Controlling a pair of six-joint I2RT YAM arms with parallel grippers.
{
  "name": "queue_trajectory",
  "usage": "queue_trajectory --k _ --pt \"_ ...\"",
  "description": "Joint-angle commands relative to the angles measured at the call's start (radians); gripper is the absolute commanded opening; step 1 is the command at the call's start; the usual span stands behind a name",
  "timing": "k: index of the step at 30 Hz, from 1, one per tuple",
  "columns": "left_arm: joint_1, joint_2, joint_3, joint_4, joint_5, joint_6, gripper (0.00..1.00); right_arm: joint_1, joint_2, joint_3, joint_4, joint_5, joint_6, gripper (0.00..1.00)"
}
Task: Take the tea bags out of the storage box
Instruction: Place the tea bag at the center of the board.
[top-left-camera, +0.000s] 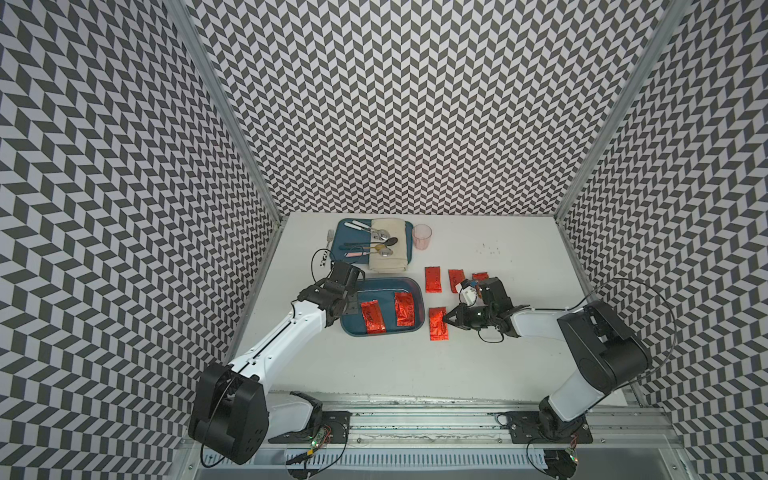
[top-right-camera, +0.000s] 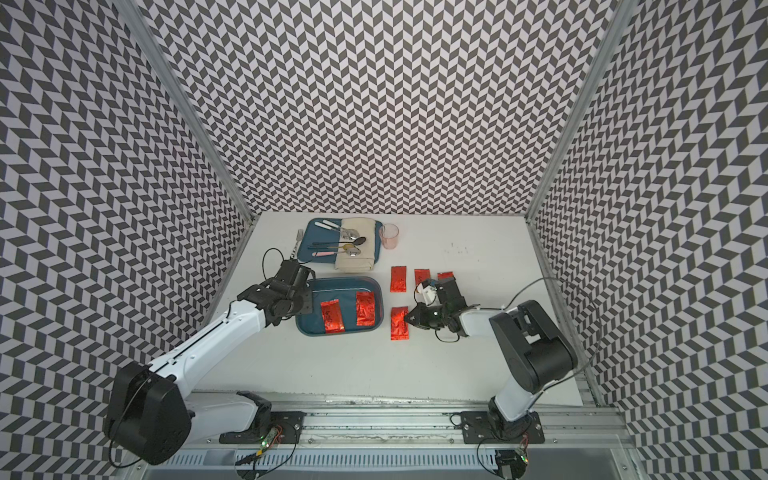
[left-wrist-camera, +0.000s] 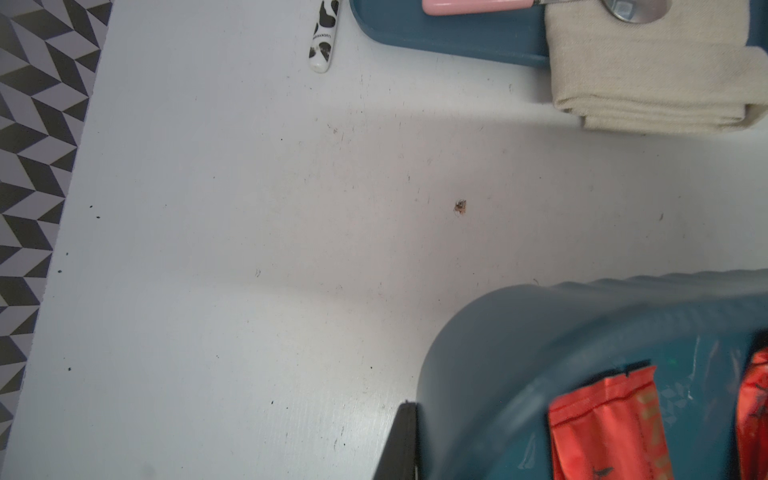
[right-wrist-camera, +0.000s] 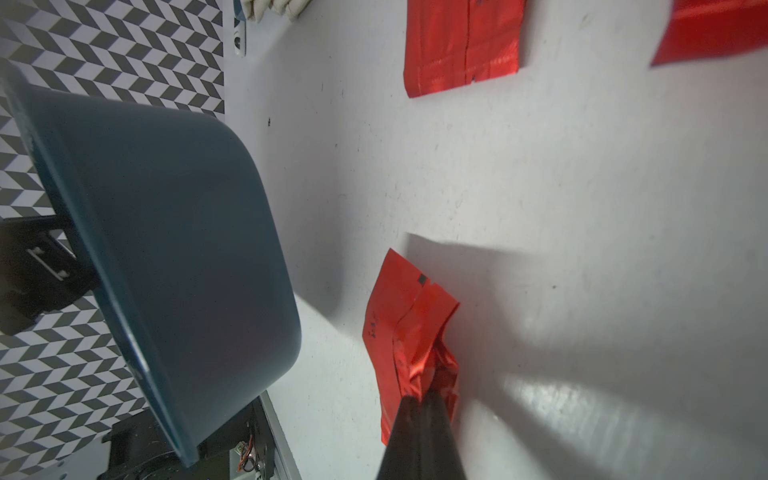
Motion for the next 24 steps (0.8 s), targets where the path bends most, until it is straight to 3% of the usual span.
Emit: queue_trajectory --k 1,12,16,21,24 --pt "0.004 -0.005 0.011 0.015 0.011 -0.007 0.0 0.007 0.022 0.018 0.062 -0.008 0.01 0.0" --pt "0.003 -0.005 0.012 0.016 0.018 -0.004 0.0 0.007 0.028 0.016 0.062 -0.019 0.011 0.22" --pt "0.003 -0.004 0.012 0.017 0.018 -0.004 0.0 0.007 -0.061 0.02 0.003 0.046 -0.006 0.24" --pt "0.002 -0.007 0.012 0.018 0.019 -0.004 0.0 0.01 -0.197 0.092 -0.172 0.151 -0.052 0.35" --pt "0.003 -0.007 0.012 0.018 0.021 -0.002 0.0 0.08 -0.302 0.156 -0.242 0.23 -0.028 0.35"
